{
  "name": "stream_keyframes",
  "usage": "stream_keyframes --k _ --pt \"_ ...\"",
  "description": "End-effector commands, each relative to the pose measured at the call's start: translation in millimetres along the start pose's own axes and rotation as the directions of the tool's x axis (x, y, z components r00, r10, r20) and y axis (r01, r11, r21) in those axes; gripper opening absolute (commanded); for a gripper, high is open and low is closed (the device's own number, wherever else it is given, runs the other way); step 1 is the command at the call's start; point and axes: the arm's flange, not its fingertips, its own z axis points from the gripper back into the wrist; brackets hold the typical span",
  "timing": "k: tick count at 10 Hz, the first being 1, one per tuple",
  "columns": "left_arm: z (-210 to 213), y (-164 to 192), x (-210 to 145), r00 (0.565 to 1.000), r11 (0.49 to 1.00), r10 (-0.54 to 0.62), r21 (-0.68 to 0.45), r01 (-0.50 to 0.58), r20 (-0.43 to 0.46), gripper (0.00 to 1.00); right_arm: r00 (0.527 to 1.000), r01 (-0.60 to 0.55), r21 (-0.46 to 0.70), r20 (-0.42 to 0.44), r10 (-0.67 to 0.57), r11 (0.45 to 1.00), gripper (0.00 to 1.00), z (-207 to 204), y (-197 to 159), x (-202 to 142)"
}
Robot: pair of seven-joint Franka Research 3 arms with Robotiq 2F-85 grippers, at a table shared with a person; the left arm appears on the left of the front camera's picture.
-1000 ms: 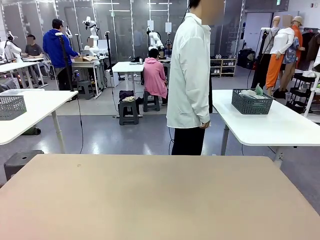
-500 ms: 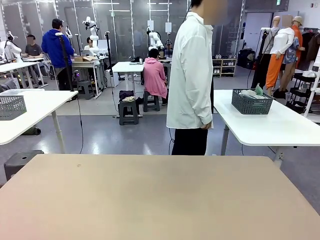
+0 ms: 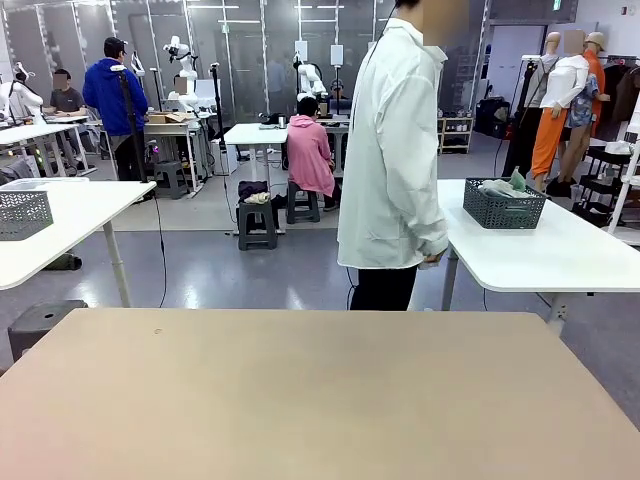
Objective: Fold the towels and place them in the basket.
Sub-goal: When a person lays out a Towel with hook on the table, fold it in half twice.
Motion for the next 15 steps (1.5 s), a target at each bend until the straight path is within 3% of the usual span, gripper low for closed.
stream_keyframes --k 1,5,6,12,15 --pt "0.3 -0.7 2.9 0.999 0.999 -0.033 -0.038 0.033 -0.013 1.00 0.999 -0.008 0.021 -0.040 0.009 1.000 1.00 6.2 3.5 4.6" --pt "-10.2 0.5 4.3 0.998 0.994 -0.065 -0.088 0.063 -0.023 1.00 0.997 -0.008 0.024 -0.073 0.009 1.000 1.00 8.2 7.9 5.7" --pt "-11.9 -2.3 2.8 1.000 0.998 -0.021 -0.055 0.020 -0.007 1.00 0.999 0.001 0.016 -0.035 0.000 1.000 1.00 6.2 6.5 4.3" --pt "-11.0 -2.6 -0.5 1.000 0.998 -0.021 -0.056 0.020 -0.015 1.00 0.999 0.002 0.016 -0.039 -0.002 1.000 1.00 6.9 6.8 4.1" --pt "-7.3 -2.5 -0.4 1.000 0.995 -0.011 -0.101 0.011 0.009 1.00 1.000 0.002 0.009 0.026 -0.002 1.000 1.00 15.0 7.9 4.0"
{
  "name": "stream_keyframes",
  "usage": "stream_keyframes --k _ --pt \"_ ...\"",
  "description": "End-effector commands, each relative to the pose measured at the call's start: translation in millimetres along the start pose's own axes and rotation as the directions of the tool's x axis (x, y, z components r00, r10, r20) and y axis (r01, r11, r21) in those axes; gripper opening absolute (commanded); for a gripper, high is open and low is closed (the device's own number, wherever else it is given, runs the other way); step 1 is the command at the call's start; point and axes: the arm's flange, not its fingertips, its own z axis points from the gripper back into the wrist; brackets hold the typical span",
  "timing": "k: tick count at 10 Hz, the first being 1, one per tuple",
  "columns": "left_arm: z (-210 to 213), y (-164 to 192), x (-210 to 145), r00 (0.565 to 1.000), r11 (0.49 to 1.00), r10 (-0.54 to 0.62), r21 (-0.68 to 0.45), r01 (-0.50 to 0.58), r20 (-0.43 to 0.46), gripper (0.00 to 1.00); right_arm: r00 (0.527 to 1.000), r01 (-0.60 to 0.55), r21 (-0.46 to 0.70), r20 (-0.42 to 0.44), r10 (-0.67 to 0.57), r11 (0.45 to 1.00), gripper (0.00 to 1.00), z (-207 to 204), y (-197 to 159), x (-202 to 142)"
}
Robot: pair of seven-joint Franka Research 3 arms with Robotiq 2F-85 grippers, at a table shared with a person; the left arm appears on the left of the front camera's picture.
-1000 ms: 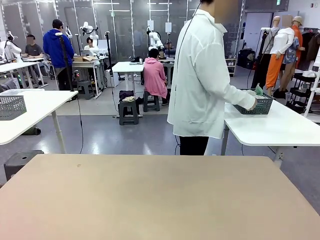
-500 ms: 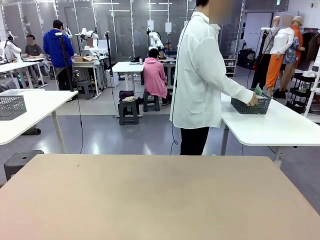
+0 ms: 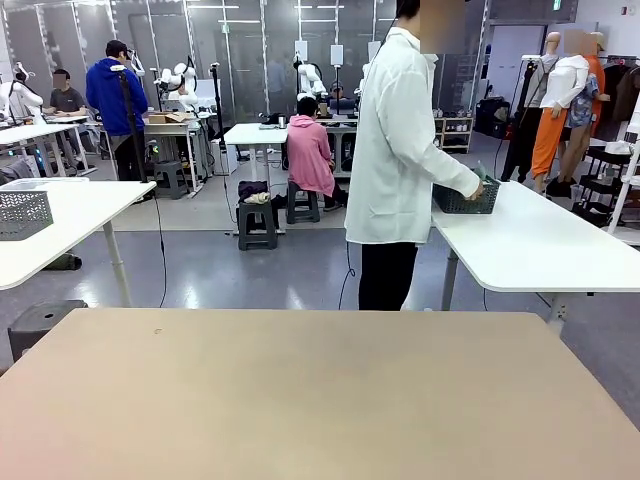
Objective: Fold the towels and place them in the basket.
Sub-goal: When a person lays out a Towel with hook on the table, fold it in half twice.
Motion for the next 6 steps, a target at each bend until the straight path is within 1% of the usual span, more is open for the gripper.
stream_keyframes --k 1,3,5,6 --pt "5.5 0.9 2.1 1.000 0.999 0.002 -0.033 -0.001 0.020 1.00 0.998 -0.010 0.018 0.056 0.009 1.000 1.00 6.8 2.5 -1.5" --pt "4.7 -0.4 3.6 1.000 0.999 0.002 -0.039 -0.002 0.019 1.00 0.997 -0.011 0.031 0.077 0.009 0.999 1.00 8.5 3.4 -1.7" --pt "6.0 -1.3 0.1 1.000 0.999 0.004 -0.049 -0.004 0.009 1.00 0.998 -0.013 0.030 0.065 0.011 0.999 1.00 7.4 4.9 -0.8" --pt "-1.3 -3.4 -0.5 1.000 1.000 0.003 -0.027 -0.003 0.007 1.00 0.998 -0.014 0.030 0.054 0.012 0.999 1.00 6.2 6.2 0.0"
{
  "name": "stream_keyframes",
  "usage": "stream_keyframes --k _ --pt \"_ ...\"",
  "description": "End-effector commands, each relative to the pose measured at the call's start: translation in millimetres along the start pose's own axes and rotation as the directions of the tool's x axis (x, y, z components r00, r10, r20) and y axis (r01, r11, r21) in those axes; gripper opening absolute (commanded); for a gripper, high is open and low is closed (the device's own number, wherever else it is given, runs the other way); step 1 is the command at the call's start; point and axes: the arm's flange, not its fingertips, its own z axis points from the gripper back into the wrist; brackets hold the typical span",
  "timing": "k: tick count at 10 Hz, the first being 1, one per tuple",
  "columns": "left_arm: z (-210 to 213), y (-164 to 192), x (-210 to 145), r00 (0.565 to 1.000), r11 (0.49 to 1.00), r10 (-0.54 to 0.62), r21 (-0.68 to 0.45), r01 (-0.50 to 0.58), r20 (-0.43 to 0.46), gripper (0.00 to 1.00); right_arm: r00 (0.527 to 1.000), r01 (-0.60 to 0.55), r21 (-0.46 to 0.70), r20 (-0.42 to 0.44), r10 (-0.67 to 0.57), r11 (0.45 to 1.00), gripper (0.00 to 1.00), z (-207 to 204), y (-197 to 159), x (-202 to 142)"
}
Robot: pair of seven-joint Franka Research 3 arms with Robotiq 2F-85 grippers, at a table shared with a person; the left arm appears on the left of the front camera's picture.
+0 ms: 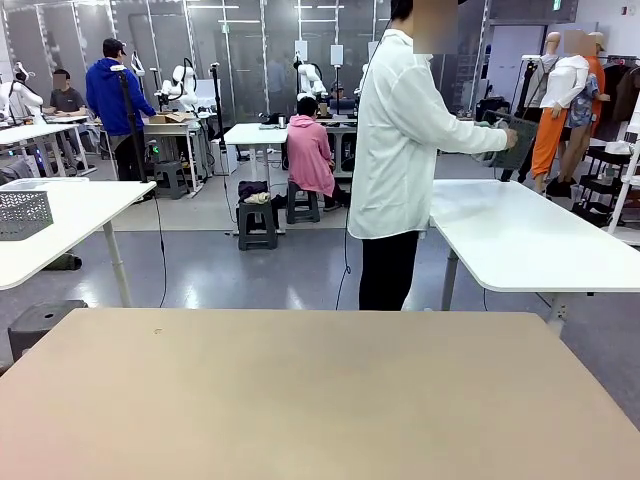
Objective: Fold the towels and place them in the basket.
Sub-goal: When a person lays out a Towel with hook on the table, fold it in half twice.
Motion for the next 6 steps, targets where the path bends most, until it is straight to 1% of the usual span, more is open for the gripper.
stream_keyframes --k 1,6 --pt "-0.8 0.8 1.2 1.000 1.000 -0.003 0.002 0.003 0.000 1.00 1.000 0.001 -0.001 0.001 -0.001 1.000 1.00 0.3 -0.2 -0.4" --pt "-0.8 0.8 1.2 1.000 1.000 -0.003 0.002 0.003 0.000 1.00 1.000 0.001 -0.001 0.001 -0.001 1.000 1.00 0.3 -0.2 -0.4"
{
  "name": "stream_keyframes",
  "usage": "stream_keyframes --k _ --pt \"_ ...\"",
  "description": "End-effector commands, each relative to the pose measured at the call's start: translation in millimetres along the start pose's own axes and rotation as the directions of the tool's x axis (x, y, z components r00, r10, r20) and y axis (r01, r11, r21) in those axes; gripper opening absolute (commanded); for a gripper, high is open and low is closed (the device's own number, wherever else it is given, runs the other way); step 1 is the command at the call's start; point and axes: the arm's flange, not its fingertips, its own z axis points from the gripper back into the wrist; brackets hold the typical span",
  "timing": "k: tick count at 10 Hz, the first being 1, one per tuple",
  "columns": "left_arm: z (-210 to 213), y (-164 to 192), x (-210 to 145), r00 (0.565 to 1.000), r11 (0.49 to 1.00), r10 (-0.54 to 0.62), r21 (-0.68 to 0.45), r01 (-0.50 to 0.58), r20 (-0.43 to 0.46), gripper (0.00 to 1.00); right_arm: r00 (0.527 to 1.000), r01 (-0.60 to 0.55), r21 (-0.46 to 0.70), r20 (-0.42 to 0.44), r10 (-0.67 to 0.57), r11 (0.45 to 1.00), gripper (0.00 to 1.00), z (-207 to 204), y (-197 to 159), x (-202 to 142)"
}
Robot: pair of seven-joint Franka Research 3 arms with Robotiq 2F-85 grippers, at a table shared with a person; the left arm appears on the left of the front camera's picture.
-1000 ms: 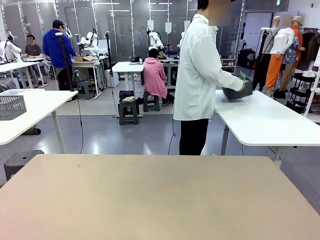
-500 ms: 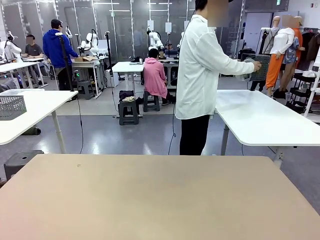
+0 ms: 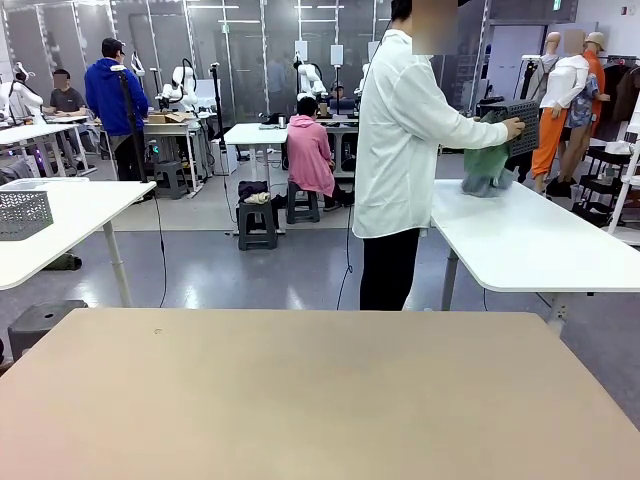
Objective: Fold the towels and place them in the basket.
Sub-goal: When a person lays out a Towel with hook on the table, fold it in half twice.
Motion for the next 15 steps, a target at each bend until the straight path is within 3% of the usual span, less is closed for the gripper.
stream_keyframes --k 1,12,15 --pt "-0.3 0.5 1.3 1.000 1.000 -0.004 0.003 0.004 0.001 1.00 1.000 -0.003 0.000 0.004 0.003 1.000 1.00 0.1 0.1 0.5" --pt "-0.3 0.5 1.3 1.000 1.000 -0.004 0.003 0.004 0.001 1.00 1.000 0.000 0.000 -0.001 0.000 1.000 1.00 0.1 0.1 -0.1" --pt "-0.3 0.5 1.3 1.000 1.000 -0.004 0.003 0.004 0.001 1.00 0.994 -0.003 0.040 0.113 -0.002 0.999 1.00 6.8 -2.8 0.6"
